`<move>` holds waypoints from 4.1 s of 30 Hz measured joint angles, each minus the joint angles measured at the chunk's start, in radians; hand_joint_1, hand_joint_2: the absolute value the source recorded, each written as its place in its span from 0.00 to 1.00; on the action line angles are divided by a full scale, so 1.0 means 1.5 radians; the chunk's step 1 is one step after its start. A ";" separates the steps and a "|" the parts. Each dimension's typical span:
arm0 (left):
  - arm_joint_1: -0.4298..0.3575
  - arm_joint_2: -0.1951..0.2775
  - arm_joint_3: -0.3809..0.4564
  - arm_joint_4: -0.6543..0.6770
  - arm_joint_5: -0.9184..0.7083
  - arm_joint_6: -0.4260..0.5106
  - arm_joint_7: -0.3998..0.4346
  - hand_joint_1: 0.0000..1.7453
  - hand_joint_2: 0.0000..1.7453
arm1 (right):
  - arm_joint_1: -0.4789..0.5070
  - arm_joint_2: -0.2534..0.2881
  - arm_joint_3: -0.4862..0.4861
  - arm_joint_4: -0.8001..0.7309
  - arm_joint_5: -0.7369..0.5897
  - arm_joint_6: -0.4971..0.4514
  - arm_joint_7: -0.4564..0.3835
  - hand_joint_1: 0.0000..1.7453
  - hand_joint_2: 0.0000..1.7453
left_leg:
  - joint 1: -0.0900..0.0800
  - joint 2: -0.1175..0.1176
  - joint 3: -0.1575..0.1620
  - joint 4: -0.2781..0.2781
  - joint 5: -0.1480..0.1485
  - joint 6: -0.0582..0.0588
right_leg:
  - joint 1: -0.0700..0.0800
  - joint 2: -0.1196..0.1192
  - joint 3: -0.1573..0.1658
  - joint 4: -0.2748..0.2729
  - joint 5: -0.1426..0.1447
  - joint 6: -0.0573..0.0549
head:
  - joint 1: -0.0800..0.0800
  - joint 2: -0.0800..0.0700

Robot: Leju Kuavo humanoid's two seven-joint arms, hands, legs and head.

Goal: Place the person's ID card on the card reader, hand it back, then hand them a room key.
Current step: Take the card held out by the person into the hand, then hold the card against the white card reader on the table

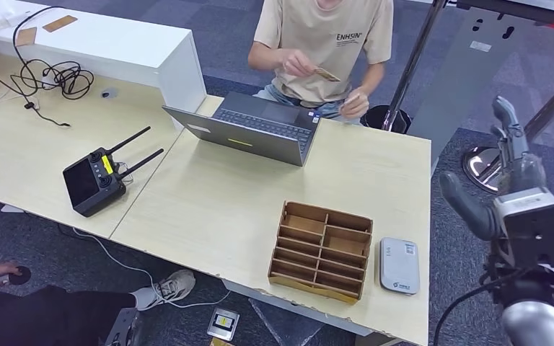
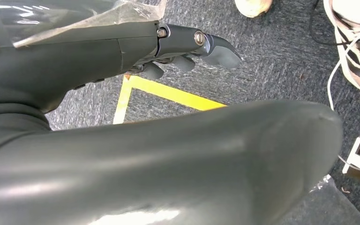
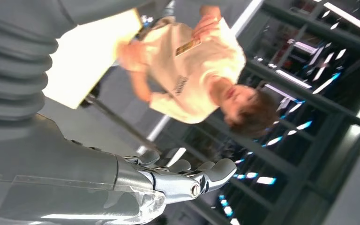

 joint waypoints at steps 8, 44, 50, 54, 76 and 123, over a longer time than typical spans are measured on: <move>-0.010 0.005 -0.016 0.000 -0.002 -0.008 0.010 0.00 0.00 | -0.119 0.019 0.047 0.017 -0.046 0.044 0.006 0.00 0.25 | 0.000 0.000 0.000 0.000 0.001 0.000 | 0.000 0.000 0.000 0.001 0.000 0.000 | 0.000 0.000; -0.028 0.008 -0.078 0.000 -0.019 -0.016 0.046 0.00 0.00 | -0.409 0.143 0.300 0.437 0.170 0.079 0.008 0.00 1.00 | 0.000 0.000 -0.001 0.000 0.001 0.000 | 0.000 0.000 0.000 0.001 0.001 0.000 | 0.000 0.000; -0.028 0.008 -0.078 0.000 -0.013 -0.014 0.045 0.00 0.00 | -0.426 0.168 0.315 0.510 0.179 0.057 -0.014 0.23 1.00 | 0.000 0.000 -0.001 0.000 0.001 0.000 | 0.000 0.000 -0.001 0.001 0.001 0.000 | 0.000 0.000; -0.028 0.009 -0.078 0.000 -0.012 -0.013 0.046 0.00 0.00 | -0.428 0.178 0.324 0.538 0.184 0.046 -0.017 1.00 1.00 | 0.000 0.000 -0.001 0.000 0.001 0.000 | 0.000 0.000 -0.001 0.001 0.001 0.000 | 0.000 0.000; -0.026 0.010 -0.093 0.000 -0.013 -0.009 0.045 0.00 0.00 | -0.418 0.186 0.328 0.578 0.176 0.007 -0.045 1.00 1.00 | 0.000 0.000 -0.001 0.000 0.001 0.000 | 0.000 0.000 -0.001 0.001 0.001 0.000 | 0.000 0.000; -0.005 0.005 -0.112 0.001 0.041 0.026 -0.075 0.00 1.00 | -0.133 0.142 0.301 0.083 0.083 0.027 -0.015 1.00 1.00 | 0.000 0.000 -0.001 0.000 0.001 0.000 | 0.000 0.000 -0.001 0.001 0.001 0.000 | 0.000 0.000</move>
